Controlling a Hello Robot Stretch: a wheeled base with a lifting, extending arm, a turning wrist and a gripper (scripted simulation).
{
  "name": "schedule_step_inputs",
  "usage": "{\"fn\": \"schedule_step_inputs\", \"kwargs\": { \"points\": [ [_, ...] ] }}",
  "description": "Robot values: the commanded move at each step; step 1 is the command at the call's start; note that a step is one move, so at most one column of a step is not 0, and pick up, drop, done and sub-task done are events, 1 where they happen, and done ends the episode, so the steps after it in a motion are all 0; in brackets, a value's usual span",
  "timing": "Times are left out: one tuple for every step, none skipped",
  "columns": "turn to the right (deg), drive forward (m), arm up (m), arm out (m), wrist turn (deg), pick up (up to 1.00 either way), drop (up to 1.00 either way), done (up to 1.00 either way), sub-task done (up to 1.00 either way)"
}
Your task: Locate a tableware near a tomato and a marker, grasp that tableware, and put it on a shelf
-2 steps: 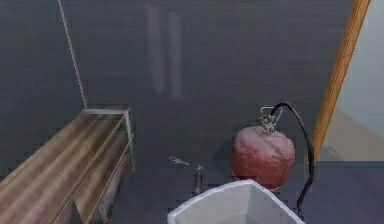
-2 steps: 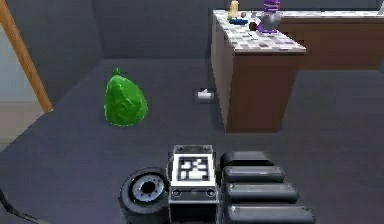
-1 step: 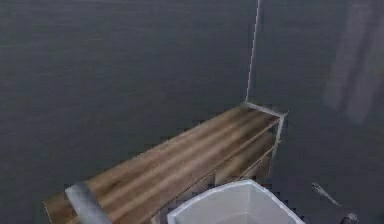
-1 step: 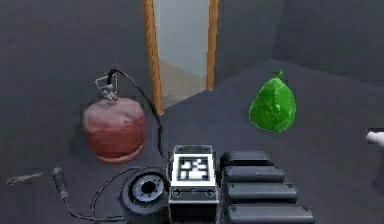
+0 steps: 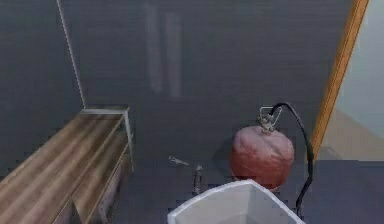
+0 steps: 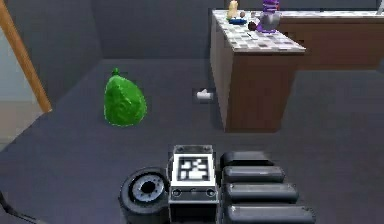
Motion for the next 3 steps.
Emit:
{"fn": "schedule_step_inputs", "kwargs": {
  "points": [
    [45.0, 0.00, 0.00, 0.00, 0.0, 0.00, 0.00, 0.00, 0.00],
    [45.0, 0.00, 0.00, 0.00, 0.0, 0.00, 0.00, 0.00, 0.00],
    [12.0, 0.00, 0.00, 0.00, 0.0, 0.00, 0.00, 0.00, 0.00]
  ]
}}
